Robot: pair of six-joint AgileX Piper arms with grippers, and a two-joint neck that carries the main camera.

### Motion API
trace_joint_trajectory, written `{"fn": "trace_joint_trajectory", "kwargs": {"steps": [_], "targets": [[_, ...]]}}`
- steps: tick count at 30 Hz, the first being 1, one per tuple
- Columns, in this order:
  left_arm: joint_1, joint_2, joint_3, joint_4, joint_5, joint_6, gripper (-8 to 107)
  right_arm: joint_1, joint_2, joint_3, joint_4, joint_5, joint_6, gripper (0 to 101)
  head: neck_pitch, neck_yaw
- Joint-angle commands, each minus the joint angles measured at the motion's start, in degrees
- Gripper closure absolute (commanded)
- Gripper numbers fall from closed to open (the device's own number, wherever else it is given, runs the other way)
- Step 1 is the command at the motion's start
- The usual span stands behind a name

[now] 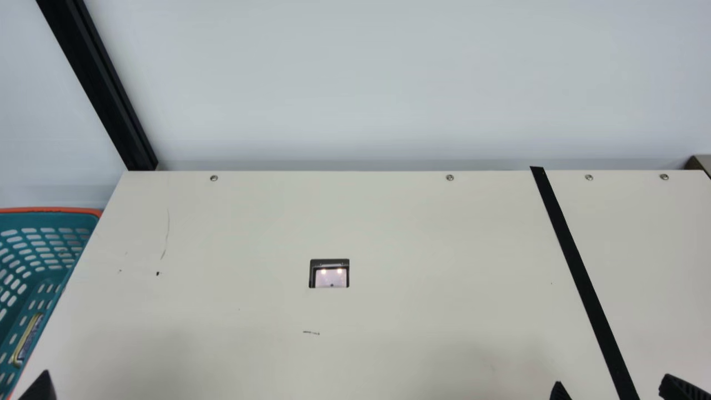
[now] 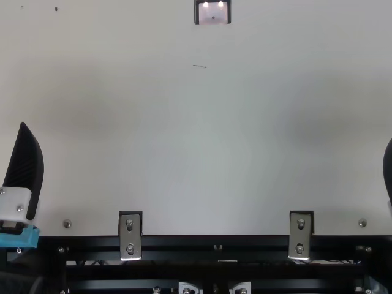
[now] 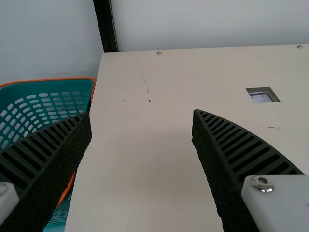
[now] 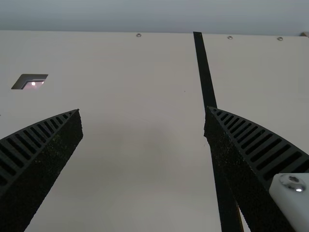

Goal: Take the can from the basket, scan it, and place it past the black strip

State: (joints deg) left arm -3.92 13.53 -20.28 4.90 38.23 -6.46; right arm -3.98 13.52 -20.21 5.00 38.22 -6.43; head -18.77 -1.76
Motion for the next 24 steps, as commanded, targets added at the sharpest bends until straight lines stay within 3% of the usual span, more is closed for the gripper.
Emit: {"fn": "trace_joint_trajectory", "kwargs": {"steps": [1,24], "targets": [[0.0,0.0,0.0,0.0,0.0,0.0,9,0.0,0.0,0.0,0.0,0.0,0.0,0,-1.59,0.45],[0.0,0.0,0.0,0.0,0.0,0.0,9,0.0,0.0,0.0,0.0,0.0,0.0,0,-1.94,6.9]]}}
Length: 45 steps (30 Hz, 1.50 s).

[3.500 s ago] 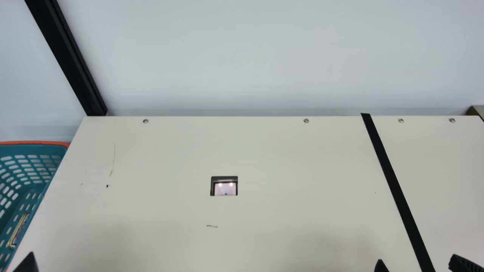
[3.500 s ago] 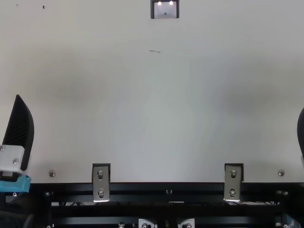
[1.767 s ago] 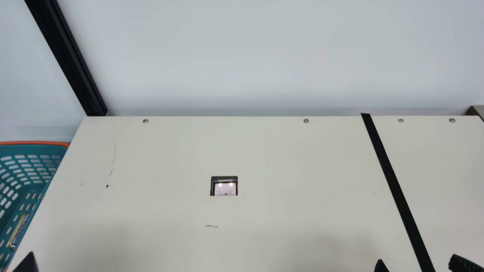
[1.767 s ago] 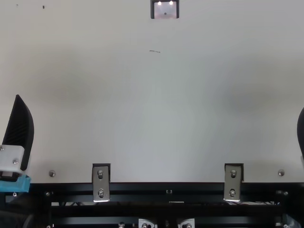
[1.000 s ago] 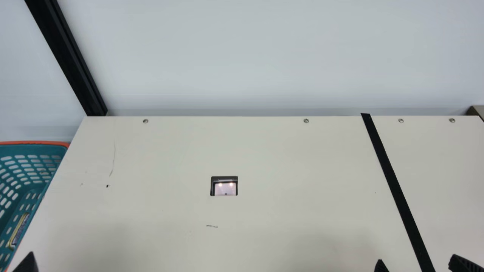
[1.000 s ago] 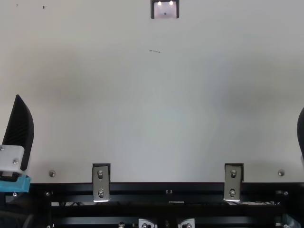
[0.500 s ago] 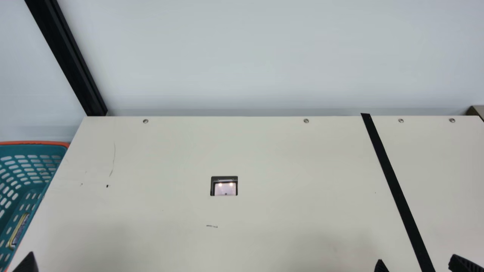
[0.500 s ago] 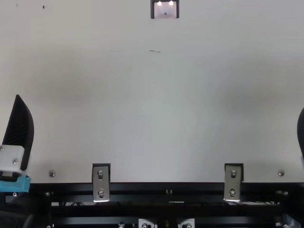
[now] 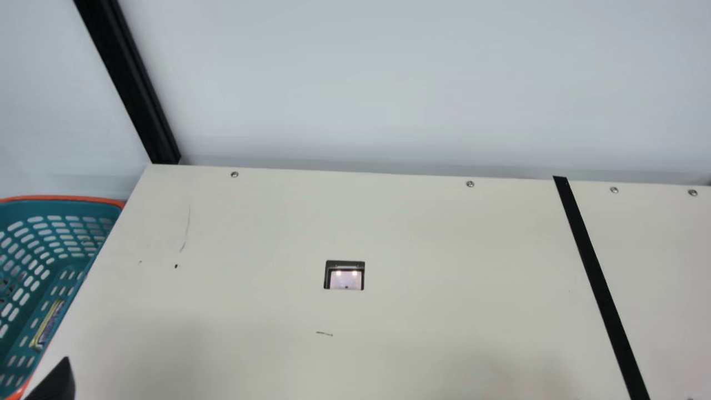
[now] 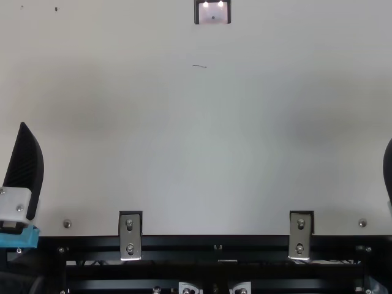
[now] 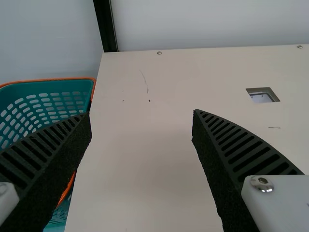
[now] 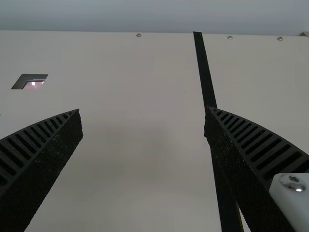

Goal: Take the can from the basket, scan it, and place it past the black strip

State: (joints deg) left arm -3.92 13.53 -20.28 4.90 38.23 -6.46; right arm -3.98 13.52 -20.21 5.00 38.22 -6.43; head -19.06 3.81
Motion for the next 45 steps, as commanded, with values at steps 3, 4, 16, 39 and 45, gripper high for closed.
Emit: {"fn": "trace_joint_trajectory", "kwargs": {"steps": [3,4,16,39,45], "targets": [[0.0,0.0,0.0,0.0,0.0,0.0,9,0.0,0.0,0.0,0.0,0.0,0.0,0,-1.78,3.2],[0.0,0.0,0.0,0.0,0.0,0.0,9,0.0,0.0,0.0,0.0,0.0,0.0,0,-1.82,3.85],[0.0,0.0,0.0,0.0,0.0,0.0,9,0.0,0.0,0.0,0.0,0.0,0.0,0,-2.77,12.35],[0.0,0.0,0.0,0.0,0.0,0.0,9,0.0,0.0,0.0,0.0,0.0,0.0,0,-3.31,16.89],[0.07,0.37,-0.46,-0.58,1.21,-0.42,9,0.0,0.0,0.0,0.0,0.0,0.0,0,-3.31,16.89]]}}
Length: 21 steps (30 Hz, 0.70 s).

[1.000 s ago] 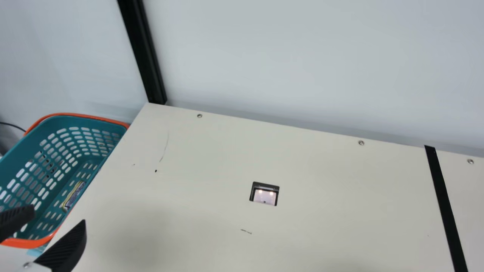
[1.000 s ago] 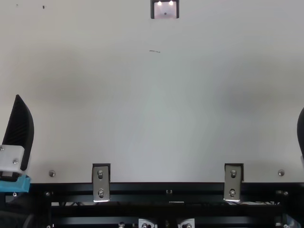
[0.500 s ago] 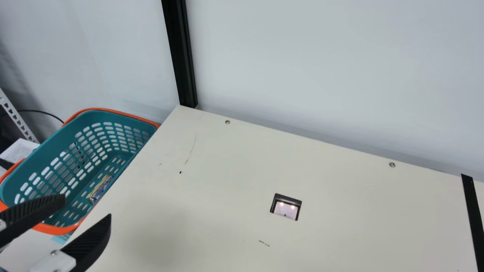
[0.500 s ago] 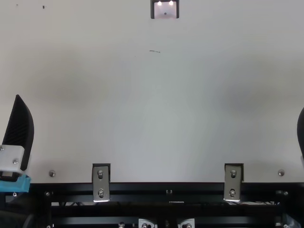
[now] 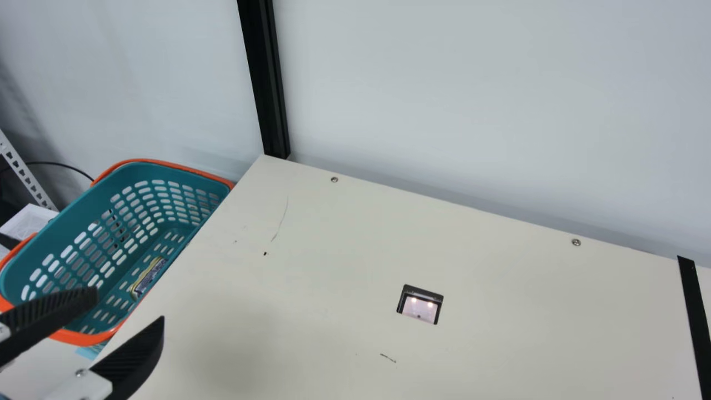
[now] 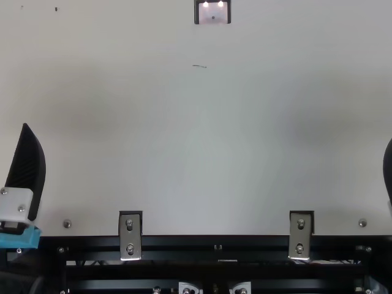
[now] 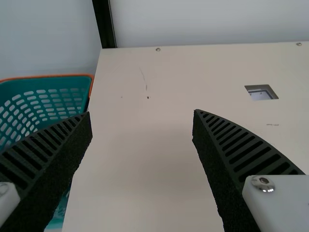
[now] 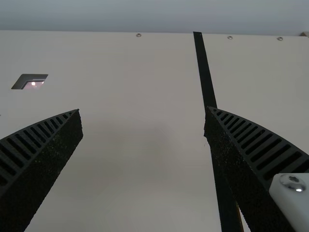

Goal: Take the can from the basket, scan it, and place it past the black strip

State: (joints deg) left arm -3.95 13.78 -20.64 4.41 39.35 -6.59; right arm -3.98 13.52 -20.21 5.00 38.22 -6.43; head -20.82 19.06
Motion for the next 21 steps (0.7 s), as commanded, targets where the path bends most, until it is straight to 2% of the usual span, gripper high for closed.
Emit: {"fn": "trace_joint_trajectory", "kwargs": {"steps": [1,8,21], "targets": [[0.28,0.26,-0.36,-0.2,0.25,-0.46,9,0.0,0.0,0.0,0.0,0.0,0.0,0,-1.55,1.64],[2.14,3.93,-3.68,0.6,0.41,-3.02,9,0.0,0.0,0.0,0.0,0.0,0.0,0,-1.55,1.64],[6.47,17.71,-14.32,6.71,0.69,-8.22,9,0.0,0.0,0.0,0.0,0.0,0.0,0,-1.55,1.64]]}}
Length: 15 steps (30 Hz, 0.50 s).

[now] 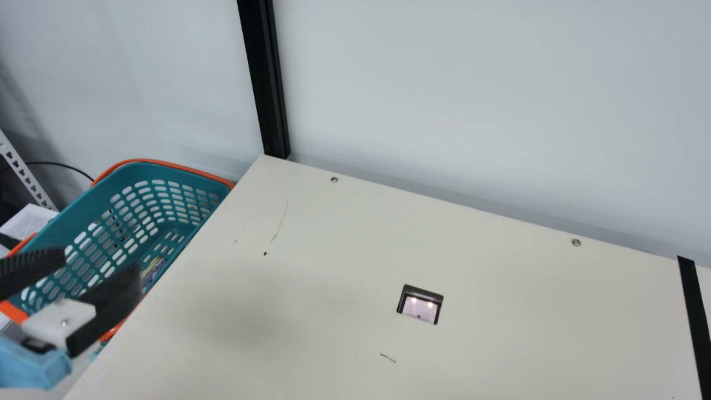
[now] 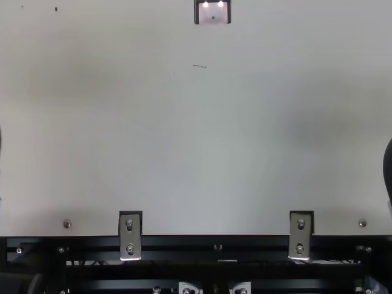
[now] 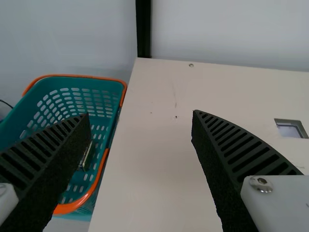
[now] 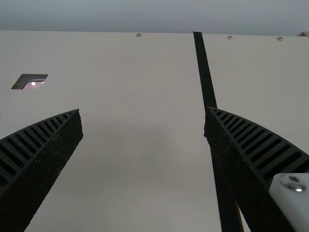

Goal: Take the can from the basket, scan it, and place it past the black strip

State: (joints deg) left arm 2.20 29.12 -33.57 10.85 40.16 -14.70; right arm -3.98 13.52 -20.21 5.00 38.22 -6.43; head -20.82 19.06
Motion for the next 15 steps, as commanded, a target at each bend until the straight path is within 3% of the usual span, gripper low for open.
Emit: {"fn": "trace_joint_trajectory", "kwargs": {"steps": [1,8,15], "targets": [[0.65,3.73,-2.29,0.47,-0.08,-0.19,9,0.0,0.0,0.0,0.0,0.0,0.0,0,-1.55,1.64],[6.82,13.36,-7.92,-1.23,-1.2,4.63,9,0.0,0.0,0.0,0.0,0.0,0.0,0,-1.55,1.64],[18.37,24.91,-13.64,-7.18,-4.62,17.34,9,0.0,0.0,0.0,0.0,0.0,0.0,0,-1.55,1.64]]}}
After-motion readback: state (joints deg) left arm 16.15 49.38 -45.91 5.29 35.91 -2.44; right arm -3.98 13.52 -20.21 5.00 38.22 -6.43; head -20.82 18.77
